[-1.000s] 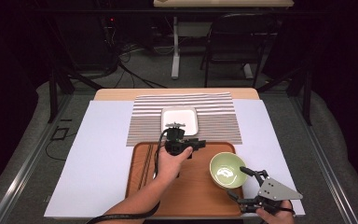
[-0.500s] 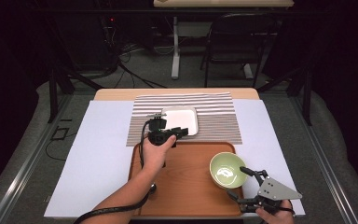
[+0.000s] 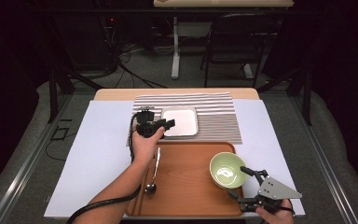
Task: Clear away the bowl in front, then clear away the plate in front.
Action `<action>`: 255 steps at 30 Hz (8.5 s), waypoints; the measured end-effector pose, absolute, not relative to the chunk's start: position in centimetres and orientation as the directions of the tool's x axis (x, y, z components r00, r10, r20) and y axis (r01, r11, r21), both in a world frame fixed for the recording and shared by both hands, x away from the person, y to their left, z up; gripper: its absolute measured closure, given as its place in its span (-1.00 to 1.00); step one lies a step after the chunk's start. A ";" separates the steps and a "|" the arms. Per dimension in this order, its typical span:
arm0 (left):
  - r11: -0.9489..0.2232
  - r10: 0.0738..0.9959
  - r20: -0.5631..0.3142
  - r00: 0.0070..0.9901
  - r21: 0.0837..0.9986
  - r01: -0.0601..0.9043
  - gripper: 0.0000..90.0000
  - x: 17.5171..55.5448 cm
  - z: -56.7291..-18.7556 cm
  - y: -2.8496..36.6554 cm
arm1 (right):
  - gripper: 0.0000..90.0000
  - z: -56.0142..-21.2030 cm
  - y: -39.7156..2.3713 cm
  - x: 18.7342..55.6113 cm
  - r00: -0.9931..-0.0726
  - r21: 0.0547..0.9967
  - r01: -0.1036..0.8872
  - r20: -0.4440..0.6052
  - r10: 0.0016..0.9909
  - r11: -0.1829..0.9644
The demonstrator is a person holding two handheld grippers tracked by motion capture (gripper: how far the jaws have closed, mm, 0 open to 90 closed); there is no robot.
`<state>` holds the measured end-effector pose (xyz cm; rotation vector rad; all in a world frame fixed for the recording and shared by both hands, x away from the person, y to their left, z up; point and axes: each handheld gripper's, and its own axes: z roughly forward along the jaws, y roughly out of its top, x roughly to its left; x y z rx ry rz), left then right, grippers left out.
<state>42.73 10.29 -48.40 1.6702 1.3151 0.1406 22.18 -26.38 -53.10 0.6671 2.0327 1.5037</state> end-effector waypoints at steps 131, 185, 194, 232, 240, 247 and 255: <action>0.102 0.876 -0.480 0.046 0.277 0.956 0.96 54.5 -54.0 11.0 | -0.66 -53.1 -27.2 21.4 -0.717 0.960 0.083 -0.127 0.686 0.266; 0.192 0.803 -0.596 0.009 0.273 0.943 0.97 41.8 -50.8 13.7 | -0.66 -52.8 -26.9 21.1 -0.718 0.959 0.065 -0.147 0.680 0.277; 0.163 0.784 -0.620 0.024 0.244 0.956 0.97 38.8 -52.1 13.4 | -0.66 -52.9 -26.8 21.1 -0.717 0.959 0.068 -0.146 0.682 0.277; 0.153 0.756 -0.655 0.017 0.201 0.968 0.87 34.1 -54.9 12.8 | -0.66 -52.8 -26.7 21.1 -0.720 0.957 0.063 -0.153 0.677 0.283; 0.153 0.740 -0.672 0.029 0.210 0.966 0.77 33.9 -54.6 13.0 | -0.66 -52.8 -26.7 21.1 -0.720 0.957 0.064 -0.152 0.677 0.283; 0.150 0.732 -0.680 0.048 0.230 0.962 0.59 33.8 -53.8 13.7 | -0.66 -52.9 -26.7 21.1 -0.720 0.957 0.064 -0.153 0.677 0.283; 0.156 0.706 -0.706 0.065 0.245 0.957 0.32 33.8 -52.7 14.6 | -0.66 -52.9 -26.6 21.1 -0.720 0.956 0.065 -0.153 0.677 0.285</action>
